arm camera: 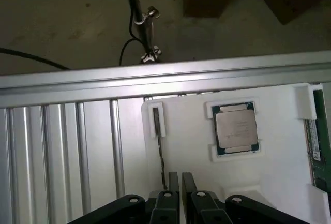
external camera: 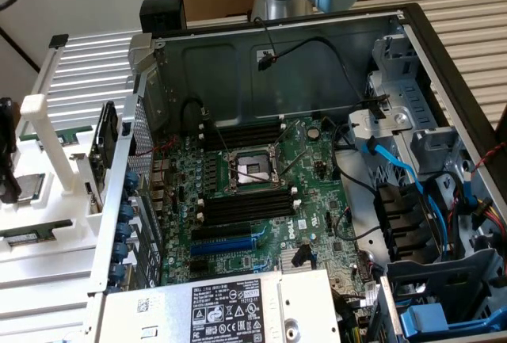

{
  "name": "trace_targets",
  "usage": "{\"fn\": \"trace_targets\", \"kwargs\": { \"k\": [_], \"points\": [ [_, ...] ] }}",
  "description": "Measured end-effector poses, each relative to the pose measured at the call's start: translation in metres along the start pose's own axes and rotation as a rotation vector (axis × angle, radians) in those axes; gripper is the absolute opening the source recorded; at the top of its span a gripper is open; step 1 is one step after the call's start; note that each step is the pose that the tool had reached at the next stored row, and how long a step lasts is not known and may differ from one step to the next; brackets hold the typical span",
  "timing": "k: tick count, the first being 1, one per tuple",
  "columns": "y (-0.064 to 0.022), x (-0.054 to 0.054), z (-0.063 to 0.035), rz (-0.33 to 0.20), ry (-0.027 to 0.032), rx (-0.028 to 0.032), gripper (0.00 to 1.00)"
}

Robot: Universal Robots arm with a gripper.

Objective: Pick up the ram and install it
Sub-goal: 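Pick up the ram and move it above insertion slot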

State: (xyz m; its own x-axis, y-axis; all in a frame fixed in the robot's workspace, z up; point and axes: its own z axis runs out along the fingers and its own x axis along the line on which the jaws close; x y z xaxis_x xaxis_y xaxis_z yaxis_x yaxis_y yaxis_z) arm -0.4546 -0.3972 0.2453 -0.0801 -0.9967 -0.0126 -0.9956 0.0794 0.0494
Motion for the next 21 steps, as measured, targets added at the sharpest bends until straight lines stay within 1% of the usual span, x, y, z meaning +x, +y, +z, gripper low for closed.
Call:
{"fn": "trace_targets", "kwargs": {
  "k": [4, 5, 6, 7, 8, 13, 17, 21],
  "points": [
    [-0.0004, 0.003, 0.0050, -0.037, 0.0000, -0.0006, 0.18],
    [-0.0009, 0.006, 0.0095, -0.069, -0.0005, -0.0009, 0.20],
    [-0.0009, 0.006, 0.0105, -0.078, -0.0004, -0.0008, 0.26],
    [-0.0009, 0.007, 0.0117, -0.086, -0.0001, -0.0004, 0.26],
    [-0.0024, 0.007, 0.0166, -0.114, 0.0013, 0.0000, 0.26],
    [-0.0114, 0.007, 0.0193, -0.138, 0.0024, 0.0000, 0.26],
    [-0.0147, 0.009, 0.0239, -0.162, 0.0034, -0.0004, 0.26],
    [-0.0154, 0.010, 0.0273, -0.179, 0.0040, -0.0003, 0.26]
  ]
}}
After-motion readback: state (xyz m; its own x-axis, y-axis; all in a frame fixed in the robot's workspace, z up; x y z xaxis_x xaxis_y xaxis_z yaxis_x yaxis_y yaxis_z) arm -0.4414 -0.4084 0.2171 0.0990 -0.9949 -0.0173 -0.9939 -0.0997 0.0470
